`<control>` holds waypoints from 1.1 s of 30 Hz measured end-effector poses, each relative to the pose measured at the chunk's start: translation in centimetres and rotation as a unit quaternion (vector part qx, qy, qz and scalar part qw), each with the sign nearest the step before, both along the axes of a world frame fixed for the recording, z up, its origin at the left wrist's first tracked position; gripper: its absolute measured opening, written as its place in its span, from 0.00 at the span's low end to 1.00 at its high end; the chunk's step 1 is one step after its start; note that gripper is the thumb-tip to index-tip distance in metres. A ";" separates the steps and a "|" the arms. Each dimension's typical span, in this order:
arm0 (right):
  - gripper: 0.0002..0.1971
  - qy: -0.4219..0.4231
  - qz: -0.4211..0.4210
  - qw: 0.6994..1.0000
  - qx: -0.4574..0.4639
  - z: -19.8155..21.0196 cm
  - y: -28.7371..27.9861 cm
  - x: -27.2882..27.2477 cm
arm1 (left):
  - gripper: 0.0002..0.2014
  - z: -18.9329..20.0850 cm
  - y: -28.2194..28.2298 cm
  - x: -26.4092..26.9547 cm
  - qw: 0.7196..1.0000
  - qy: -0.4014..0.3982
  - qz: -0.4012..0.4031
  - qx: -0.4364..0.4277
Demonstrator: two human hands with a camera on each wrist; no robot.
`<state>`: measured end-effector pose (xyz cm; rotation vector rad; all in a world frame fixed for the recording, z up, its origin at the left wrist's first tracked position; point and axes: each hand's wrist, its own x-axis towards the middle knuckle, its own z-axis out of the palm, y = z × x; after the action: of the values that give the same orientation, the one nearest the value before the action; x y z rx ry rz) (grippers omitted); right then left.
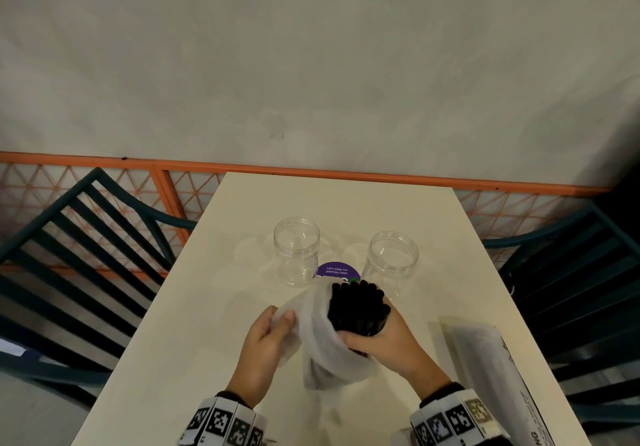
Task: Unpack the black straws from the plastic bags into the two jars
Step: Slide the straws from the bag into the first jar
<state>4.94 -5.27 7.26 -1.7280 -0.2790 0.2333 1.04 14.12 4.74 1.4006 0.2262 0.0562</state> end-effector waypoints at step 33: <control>0.38 0.166 0.075 0.977 -0.113 -3.2 0.8 1.1 | 0.32 0.4 -1.3 -0.8 0.974 0.017 -0.135 0.183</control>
<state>6.07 -4.42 4.04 -1.8589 -0.1396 0.6780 0.21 12.80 5.15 1.7897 0.0515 -0.1574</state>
